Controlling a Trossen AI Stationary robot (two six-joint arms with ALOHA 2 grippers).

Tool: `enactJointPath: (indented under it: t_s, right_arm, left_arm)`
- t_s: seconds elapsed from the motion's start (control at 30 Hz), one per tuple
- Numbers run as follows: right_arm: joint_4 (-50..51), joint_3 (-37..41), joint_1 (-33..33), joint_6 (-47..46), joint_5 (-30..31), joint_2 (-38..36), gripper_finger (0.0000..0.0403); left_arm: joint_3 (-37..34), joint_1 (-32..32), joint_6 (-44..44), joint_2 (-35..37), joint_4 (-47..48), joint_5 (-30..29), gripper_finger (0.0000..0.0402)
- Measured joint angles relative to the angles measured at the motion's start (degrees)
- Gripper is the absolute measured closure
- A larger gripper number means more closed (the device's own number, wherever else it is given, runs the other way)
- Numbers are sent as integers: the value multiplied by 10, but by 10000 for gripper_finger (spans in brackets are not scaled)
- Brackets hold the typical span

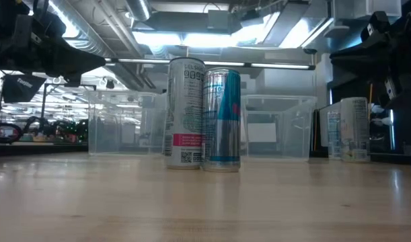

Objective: Sort soda cans
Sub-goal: Put the blue soda can into the right transparent bin

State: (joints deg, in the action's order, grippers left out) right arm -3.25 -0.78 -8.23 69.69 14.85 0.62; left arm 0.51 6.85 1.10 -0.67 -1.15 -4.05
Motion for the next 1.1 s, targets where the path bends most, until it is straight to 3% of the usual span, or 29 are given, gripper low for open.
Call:
enactJointPath:
  t_s: [0.63,0.73,0.97,1.1]
  right_arm:
    - [-1,0,0,-26,-25,0,358]
    - [-6,0,0,-25,-18,0,358]
    - [-92,0,0,-12,-6,0,358]
    - [-132,-16,0,2,9,0,358]
  left_arm:
    - [0,0,4,0,0,0,384]
    - [0,0,-35,0,0,-1,384]
    - [0,0,-47,0,-7,-3,384]
    - [0,0,-75,0,-62,-3,384]
